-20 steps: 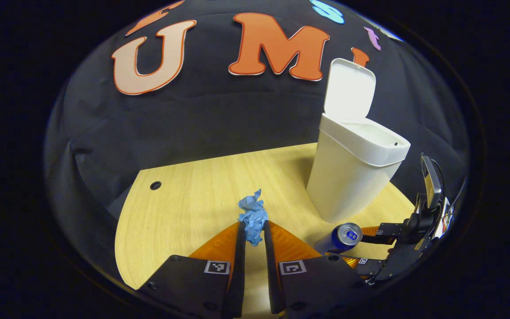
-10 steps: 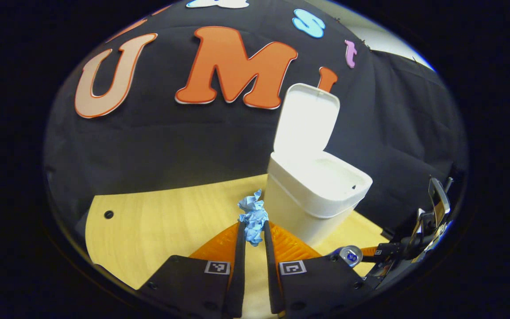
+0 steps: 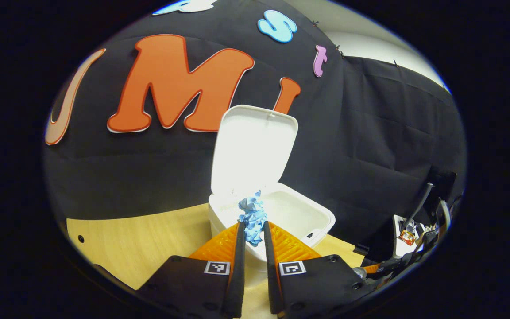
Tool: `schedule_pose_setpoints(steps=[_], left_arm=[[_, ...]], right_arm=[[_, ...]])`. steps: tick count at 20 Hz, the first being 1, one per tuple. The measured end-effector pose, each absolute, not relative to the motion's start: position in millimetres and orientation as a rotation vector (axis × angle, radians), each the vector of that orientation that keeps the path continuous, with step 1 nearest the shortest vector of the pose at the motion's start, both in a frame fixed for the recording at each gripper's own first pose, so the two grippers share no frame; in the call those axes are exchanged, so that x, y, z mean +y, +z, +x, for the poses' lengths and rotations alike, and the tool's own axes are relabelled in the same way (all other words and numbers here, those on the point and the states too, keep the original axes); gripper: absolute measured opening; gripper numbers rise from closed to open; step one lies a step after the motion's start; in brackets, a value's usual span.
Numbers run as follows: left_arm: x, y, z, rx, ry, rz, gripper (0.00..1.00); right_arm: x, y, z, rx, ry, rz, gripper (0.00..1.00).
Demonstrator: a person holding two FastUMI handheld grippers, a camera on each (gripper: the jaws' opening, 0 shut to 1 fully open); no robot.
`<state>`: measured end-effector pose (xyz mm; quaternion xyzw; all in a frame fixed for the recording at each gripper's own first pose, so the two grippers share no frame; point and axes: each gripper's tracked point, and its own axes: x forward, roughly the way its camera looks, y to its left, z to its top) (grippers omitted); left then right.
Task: Press the lid of the desktop garbage bin to open it, pick up the crumpled paper on the desktop and throw it into the bin, then pick up the pop can on the desktop and drop it into the bin, and finally close the garbage bin lid.
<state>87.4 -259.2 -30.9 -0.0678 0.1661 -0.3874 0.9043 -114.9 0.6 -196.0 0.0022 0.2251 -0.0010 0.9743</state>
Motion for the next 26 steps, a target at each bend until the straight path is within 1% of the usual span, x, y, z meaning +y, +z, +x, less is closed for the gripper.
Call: schedule_pose_setpoints(steps=[3,6,10,11,12,13,14,15,16,17,19,21,22,23,26], left_arm=[[-283,-33,91,0.346,-0.833,-0.114,0.26],[-294,-45,94,0.382,-0.817,-0.095,0.26],[-302,-51,96,0.406,-0.819,-0.099,0.41],[-302,-50,97,0.403,-0.816,-0.095,0.51],[-301,-50,94,0.406,-0.818,-0.089,0.47],[-302,-51,94,0.408,-0.819,-0.082,0.59],[-300,-51,95,0.404,-0.818,-0.078,0.64],[-299,-48,95,0.397,-0.817,-0.079,0.71],[-297,-48,95,0.392,-0.814,-0.080,0.72],[-295,-47,96,0.389,-0.807,-0.082,0.80],[-291,-47,96,0.390,-0.797,-0.089,0.89],[-283,-46,94,0.391,-0.781,-0.097,0.93],[-277,-44,93,0.384,-0.771,-0.099,0.93],[-271,-41,93,0.374,-0.761,-0.096,0.96],[-247,-38,91,0.347,-0.722,-0.076,0.97]], right_arm=[[-3,-177,-119,0.433,-0.066,0.010,0.77],[-10,-164,-122,0.421,-0.117,0.015,0.77],[-18,-146,-125,0.407,-0.160,0.019,0.77],[-22,-143,-124,0.401,-0.167,0.016,0.77],[-26,-138,-125,0.395,-0.174,0.014,0.77],[-27,-133,-123,0.389,-0.173,0.012,0.77],[-29,-129,-119,0.384,-0.176,0.005,0.77],[-32,-125,-116,0.376,-0.178,-0.001,0.77],[-35,-120,-114,0.367,-0.178,-0.006,0.77],[-38,-115,-111,0.356,-0.178,-0.008,0.77],[-42,-103,-102,0.332,-0.175,-0.019,0.77],[-49,-92,-91,0.307,-0.164,-0.048,0.77],[-51,-84,-87,0.287,-0.155,-0.062,0.77],[-49,-76,-83,0.273,-0.145,-0.072,0.77],[-41,-54,-64,0.232,-0.111,-0.085,0.77]])
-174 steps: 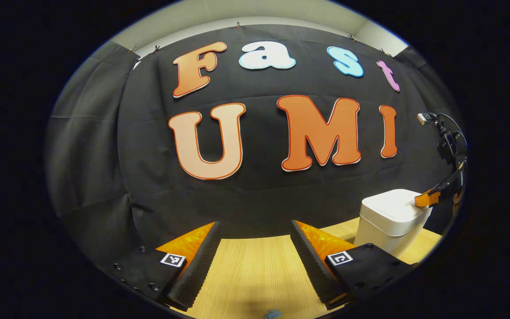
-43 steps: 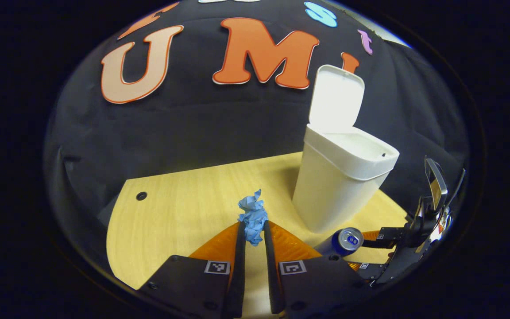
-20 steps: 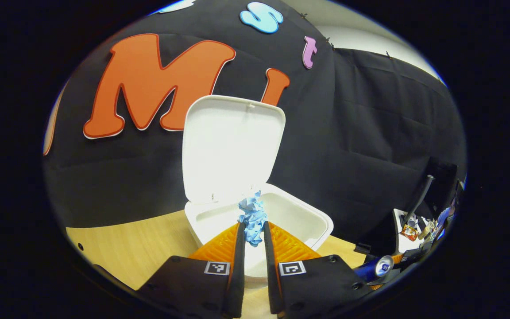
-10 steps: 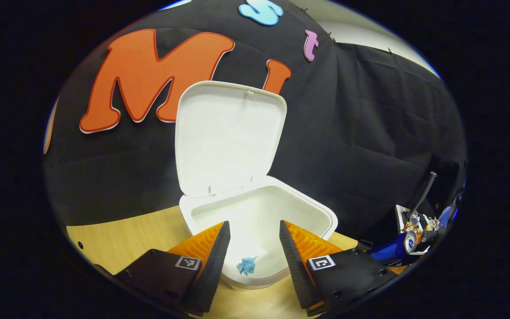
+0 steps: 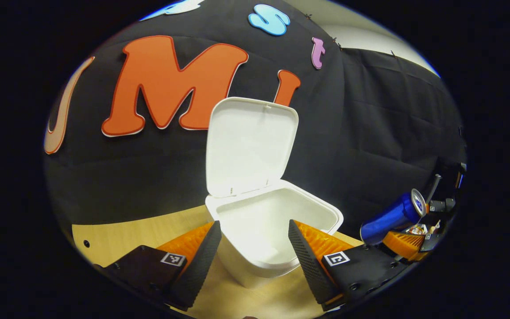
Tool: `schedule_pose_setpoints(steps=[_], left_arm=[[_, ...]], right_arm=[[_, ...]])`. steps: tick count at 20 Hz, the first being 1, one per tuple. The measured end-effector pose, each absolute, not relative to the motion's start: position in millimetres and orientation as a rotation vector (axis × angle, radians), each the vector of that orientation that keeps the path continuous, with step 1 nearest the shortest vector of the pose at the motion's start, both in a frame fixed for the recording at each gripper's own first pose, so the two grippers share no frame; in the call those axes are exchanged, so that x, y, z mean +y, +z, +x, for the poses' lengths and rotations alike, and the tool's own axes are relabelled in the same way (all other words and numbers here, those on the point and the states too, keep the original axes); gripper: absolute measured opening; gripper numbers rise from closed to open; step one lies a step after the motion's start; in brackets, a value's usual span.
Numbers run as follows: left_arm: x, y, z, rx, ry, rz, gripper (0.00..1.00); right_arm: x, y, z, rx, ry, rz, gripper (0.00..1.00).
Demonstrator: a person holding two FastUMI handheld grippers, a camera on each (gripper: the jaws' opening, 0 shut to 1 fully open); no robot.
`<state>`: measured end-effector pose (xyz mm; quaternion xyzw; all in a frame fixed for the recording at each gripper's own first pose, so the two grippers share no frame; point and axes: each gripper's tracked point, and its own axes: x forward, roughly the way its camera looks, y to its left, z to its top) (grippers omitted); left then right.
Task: Press the lid of the desktop garbage bin to open it, pick up the crumpled paper on the desktop and throw it into the bin, then pick up the pop can on the desktop and drop it into the bin, and finally close the garbage bin lid.
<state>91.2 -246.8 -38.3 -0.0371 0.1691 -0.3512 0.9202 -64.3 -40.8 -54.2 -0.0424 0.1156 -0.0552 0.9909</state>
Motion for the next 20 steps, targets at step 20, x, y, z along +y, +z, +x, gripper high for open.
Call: schedule_pose_setpoints(steps=[20], left_arm=[[-18,-93,34,0.414,-0.248,-0.094,0.97]], right_arm=[[17,-13,42,0.131,0.095,-0.114,0.77]])
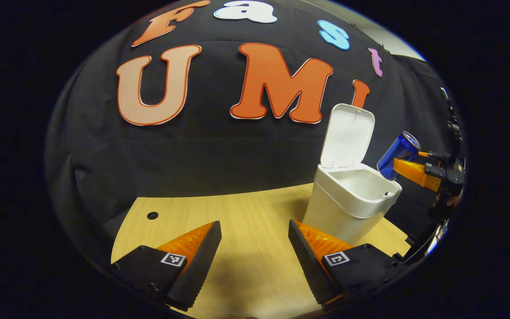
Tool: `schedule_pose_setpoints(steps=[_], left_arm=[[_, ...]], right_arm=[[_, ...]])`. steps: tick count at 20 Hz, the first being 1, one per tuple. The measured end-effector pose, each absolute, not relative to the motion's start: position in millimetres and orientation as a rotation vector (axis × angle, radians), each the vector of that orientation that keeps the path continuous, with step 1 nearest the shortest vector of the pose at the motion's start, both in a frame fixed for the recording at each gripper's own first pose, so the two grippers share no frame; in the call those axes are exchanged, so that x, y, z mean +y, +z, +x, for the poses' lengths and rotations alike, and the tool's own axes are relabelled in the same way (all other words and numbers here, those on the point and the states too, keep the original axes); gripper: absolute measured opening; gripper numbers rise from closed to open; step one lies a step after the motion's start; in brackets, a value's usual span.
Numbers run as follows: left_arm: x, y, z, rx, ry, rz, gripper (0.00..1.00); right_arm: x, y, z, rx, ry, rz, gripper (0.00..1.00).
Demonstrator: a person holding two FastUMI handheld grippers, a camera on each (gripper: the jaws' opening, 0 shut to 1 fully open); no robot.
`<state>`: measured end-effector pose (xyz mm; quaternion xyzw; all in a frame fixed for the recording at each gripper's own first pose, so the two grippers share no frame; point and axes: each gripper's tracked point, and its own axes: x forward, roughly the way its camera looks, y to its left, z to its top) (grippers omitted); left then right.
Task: Press the lid of the desktop garbage bin to open it, pick up the crumpled paper on the desktop and throw it into the bin, then pick up the pop can on the desktop and drop it into the bin, and finally close the garbage bin lid.
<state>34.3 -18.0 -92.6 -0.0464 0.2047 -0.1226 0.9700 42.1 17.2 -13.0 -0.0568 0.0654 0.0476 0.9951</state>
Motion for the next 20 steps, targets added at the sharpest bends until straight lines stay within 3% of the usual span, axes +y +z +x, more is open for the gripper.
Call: schedule_pose_setpoints(steps=[13,20], left_arm=[[77,-131,-27,0.487,0.036,-0.183,0.97],[96,-146,-38,0.516,0.086,-0.210,0.97]], right_arm=[[44,-52,80,0.224,0.156,-0.155,0.80],[41,-48,88,0.227,0.149,-0.143,0.83]])
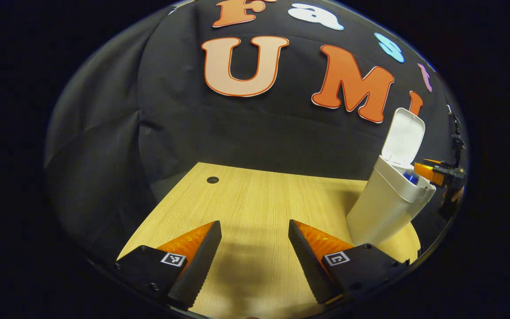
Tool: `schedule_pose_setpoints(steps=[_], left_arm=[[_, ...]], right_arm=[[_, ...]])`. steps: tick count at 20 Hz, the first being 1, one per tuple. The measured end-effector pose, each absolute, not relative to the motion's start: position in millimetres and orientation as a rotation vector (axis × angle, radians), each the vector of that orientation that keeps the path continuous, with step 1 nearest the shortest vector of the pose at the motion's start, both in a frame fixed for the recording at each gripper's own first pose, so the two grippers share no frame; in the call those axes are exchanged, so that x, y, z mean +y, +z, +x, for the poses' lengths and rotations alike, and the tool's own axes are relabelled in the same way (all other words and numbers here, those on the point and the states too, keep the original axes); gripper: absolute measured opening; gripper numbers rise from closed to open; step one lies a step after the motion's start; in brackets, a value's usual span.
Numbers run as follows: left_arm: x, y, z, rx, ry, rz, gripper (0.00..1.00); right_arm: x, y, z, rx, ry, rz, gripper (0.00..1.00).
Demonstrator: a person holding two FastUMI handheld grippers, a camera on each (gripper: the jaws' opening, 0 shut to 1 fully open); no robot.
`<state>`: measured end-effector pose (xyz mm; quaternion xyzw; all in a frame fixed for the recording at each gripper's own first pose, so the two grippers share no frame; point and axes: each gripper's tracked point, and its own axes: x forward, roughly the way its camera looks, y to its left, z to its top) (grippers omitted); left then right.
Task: Press the lid of the desktop garbage bin to open it, pick up the crumpled paper on the desktop and throw it into the bin, then pick up the pop can on the desktop and drop it into the bin, and finally close the garbage bin lid.
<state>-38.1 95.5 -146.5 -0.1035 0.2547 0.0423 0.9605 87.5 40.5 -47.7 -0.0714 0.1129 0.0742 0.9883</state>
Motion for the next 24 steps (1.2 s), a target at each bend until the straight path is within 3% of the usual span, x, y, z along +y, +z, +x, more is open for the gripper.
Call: schedule_pose_setpoints(steps=[17,24], left_arm=[[92,-184,-40,0.561,0.060,-0.234,0.98],[101,-212,-53,0.607,0.094,-0.278,0.98]], right_arm=[[13,116,141,-0.015,0.035,-0.180,0.90],[16,133,188,0.039,0.021,-0.152,0.89]])
